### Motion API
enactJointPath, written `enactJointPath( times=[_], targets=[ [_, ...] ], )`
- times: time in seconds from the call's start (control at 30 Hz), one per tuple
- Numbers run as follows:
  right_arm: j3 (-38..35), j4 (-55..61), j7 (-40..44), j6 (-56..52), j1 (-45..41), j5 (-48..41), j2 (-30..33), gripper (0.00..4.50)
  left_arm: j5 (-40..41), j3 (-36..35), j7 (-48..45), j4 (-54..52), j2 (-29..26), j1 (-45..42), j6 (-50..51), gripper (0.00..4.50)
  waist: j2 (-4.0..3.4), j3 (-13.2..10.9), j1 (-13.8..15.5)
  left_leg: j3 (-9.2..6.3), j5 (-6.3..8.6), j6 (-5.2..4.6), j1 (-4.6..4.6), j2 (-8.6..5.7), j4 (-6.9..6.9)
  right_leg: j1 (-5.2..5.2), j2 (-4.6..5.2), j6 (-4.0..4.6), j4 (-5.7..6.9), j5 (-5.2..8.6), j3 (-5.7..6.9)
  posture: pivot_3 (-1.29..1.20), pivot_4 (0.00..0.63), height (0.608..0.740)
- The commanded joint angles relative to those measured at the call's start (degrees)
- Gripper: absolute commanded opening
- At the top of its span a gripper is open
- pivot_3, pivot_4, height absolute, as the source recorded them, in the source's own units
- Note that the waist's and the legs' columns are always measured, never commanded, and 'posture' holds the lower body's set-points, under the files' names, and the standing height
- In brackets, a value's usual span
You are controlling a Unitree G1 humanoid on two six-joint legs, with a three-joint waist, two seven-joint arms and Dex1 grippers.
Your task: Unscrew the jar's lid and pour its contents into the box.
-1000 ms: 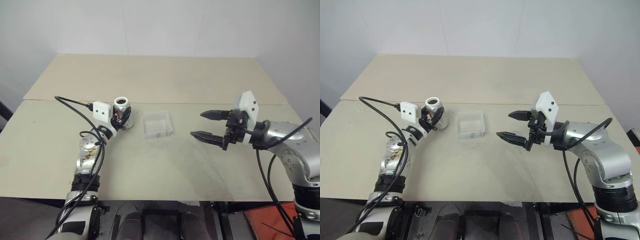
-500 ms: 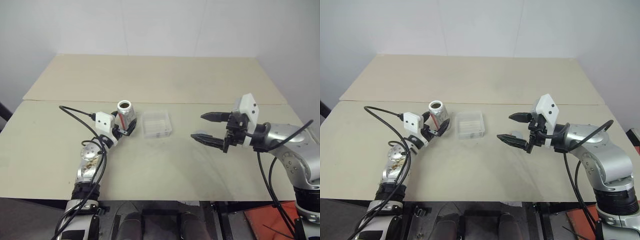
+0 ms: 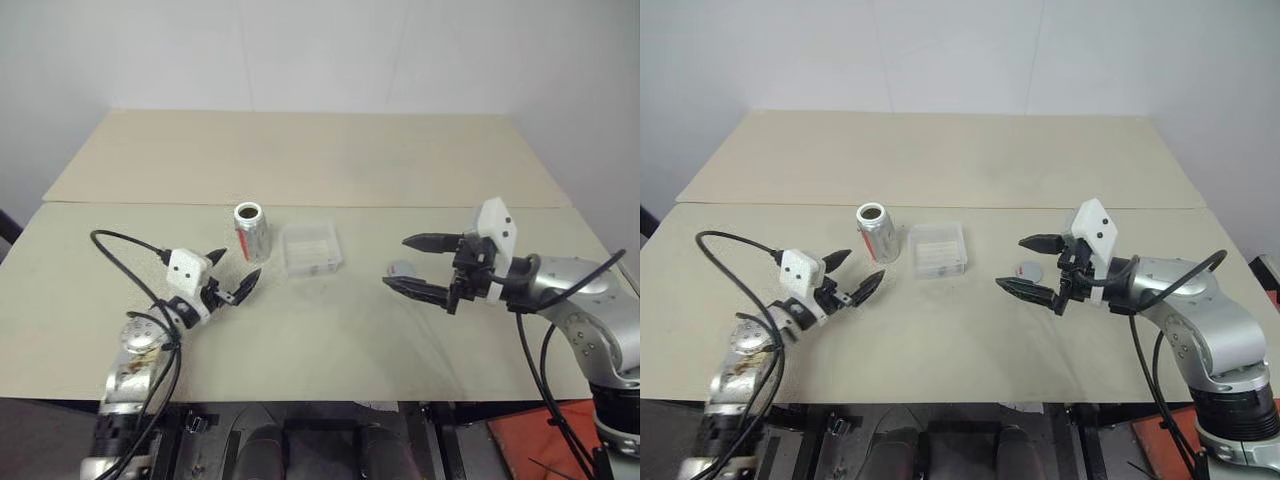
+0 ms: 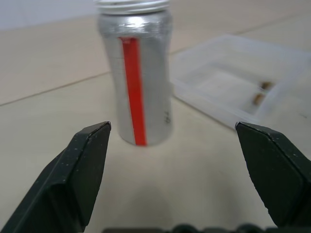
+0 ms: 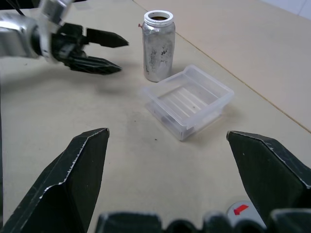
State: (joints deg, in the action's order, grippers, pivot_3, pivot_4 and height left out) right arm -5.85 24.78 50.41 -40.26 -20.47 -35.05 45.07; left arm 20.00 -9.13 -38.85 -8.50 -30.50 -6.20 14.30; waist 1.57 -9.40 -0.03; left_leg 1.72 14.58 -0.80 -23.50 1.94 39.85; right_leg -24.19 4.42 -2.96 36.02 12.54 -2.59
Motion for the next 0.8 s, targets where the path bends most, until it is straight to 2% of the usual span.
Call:
enactJointPath(
  times=[0.03,0.17,0.3,0.8],
  targets=[
    [-3.2,1.7,1.6,2.7,1.1,-0.5,1.7,4.50,11.0,-6.4,-8.9,-11.4,-8.2,1.5,6.4,4.47,-0.01,0.0,-0.1,0.00,0.00,0.00,-0.01,0.01,-0.01,-0.01,0.00,0.01,-0.02,0.01,0.00,0.00,0.150,0.740],
    [-4.2,0.7,3.7,4.4,1.9,-0.3,2.9,4.50,18.8,-11.1,-15.3,-15.0,-15.3,0.7,10.0,4.47,-0.02,0.0,-0.1,0.04,0.00,0.00,0.10,0.00,-0.01,0.08,0.03,0.01,-0.03,0.02,0.00,0.00,0.150,0.740],
    [-4.7,-1.1,5.7,6.3,2.3,0.2,4.1,4.50,18.7,-10.5,-19.9,-15.8,-19.5,0.6,9.3,4.47,-0.03,0.0,-0.2,0.09,0.00,0.00,0.20,0.01,-0.07,0.13,0.00,0.06,-0.03,0.06,-0.01,0.00,0.150,0.740],
    [-3.7,-4.5,9.0,7.2,0.0,1.5,7.1,4.50,19.6,-11.9,-16.7,-20.9,-18.4,4.1,9.7,4.47,-0.02,0.0,-0.5,0.12,0.00,0.00,0.18,0.01,-0.08,0.07,0.00,0.07,-0.02,0.06,-0.06,0.00,0.150,0.740]
  ],
)
